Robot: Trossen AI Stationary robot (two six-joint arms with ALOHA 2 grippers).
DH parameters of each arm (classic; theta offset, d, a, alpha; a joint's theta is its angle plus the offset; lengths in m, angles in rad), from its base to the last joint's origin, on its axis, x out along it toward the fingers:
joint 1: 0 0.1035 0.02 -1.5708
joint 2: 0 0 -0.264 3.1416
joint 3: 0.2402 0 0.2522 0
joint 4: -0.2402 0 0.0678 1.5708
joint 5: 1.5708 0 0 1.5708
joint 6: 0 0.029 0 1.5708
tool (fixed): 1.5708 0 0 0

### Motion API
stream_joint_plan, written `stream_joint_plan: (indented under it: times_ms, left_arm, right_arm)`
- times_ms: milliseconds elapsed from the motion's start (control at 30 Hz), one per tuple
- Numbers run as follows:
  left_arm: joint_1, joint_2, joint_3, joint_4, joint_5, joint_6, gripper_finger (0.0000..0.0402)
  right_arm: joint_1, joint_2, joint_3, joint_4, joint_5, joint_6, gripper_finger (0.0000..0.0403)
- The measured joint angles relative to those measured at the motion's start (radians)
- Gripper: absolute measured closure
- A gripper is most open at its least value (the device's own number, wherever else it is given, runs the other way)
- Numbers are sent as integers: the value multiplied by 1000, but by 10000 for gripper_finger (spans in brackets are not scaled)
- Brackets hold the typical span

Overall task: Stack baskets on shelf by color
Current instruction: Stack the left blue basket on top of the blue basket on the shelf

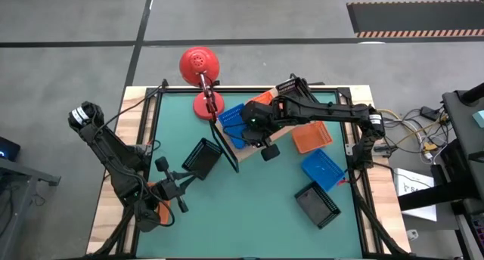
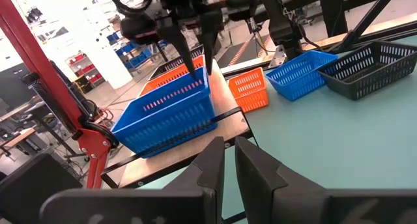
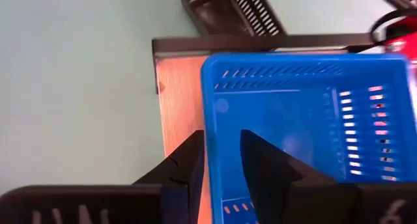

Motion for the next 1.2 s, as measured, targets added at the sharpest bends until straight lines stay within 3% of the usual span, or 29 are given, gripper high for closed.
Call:
stream_joint_plan:
  times_ms: [200,333,633,1200]
  left_arm:
    - [0,0,0,0,0,0,380]
    - [0,0,0,0,0,0,380]
    - [0,0,0,3,0,0,380]
    - [0,0,0,7,0,1,380]
  right_arm:
    - [0,-1,43,36,27,28,308]
    - [0,6,30,82,76,18,332]
    - [0,63,26,47,77,-11,391]
    - [14,66,40,-45,25,13,394]
